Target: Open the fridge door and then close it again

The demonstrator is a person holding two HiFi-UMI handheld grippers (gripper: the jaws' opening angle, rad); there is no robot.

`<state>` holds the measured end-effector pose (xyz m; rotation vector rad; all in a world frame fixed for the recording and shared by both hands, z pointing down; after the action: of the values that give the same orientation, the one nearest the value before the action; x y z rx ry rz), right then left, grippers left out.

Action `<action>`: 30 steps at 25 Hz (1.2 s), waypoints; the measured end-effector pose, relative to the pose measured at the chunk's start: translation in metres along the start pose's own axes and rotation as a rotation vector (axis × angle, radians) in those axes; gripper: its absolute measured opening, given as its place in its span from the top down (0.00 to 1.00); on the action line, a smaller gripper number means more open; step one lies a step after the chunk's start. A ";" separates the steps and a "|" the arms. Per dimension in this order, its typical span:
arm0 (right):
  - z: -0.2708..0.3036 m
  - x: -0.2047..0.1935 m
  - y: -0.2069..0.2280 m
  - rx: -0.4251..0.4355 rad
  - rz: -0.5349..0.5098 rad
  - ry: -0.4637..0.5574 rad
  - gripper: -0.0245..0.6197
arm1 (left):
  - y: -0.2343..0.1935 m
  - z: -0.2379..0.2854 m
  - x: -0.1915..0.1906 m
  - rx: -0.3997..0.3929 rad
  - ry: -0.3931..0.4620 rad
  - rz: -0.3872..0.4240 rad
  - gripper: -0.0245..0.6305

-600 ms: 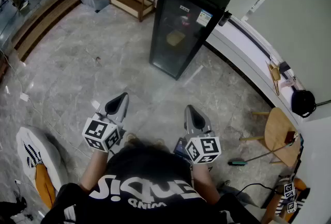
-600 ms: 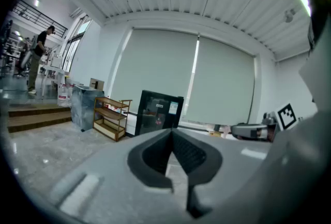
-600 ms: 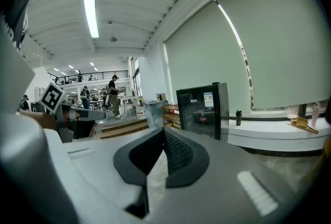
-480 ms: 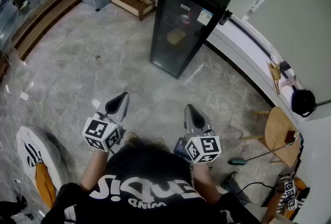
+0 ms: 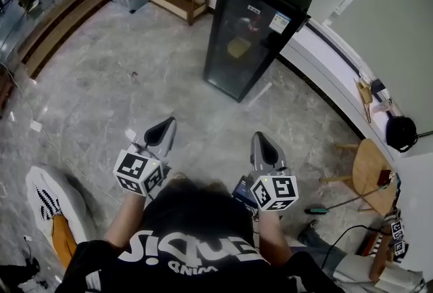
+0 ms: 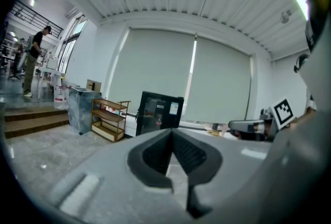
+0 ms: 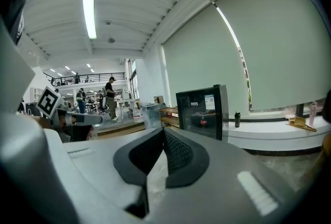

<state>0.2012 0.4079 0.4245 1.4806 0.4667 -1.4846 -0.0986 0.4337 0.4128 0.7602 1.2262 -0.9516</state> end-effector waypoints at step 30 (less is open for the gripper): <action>0.182 0.028 0.039 -0.082 0.034 0.007 0.96 | -0.152 0.147 0.024 -0.086 0.025 0.020 0.96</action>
<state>0.1376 0.2324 0.4471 1.4227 0.4984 -1.4180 -0.1725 0.2345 0.4202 0.7165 1.2712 -0.8695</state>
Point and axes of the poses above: the fingertips, and each gripper's own axes: z forward along the fingers, y to its right, x out of its top, the point moved 9 cm from there along -z, backward along the fingers, and after that the axes turned 10 degrees about z, right-handed, at the moved point
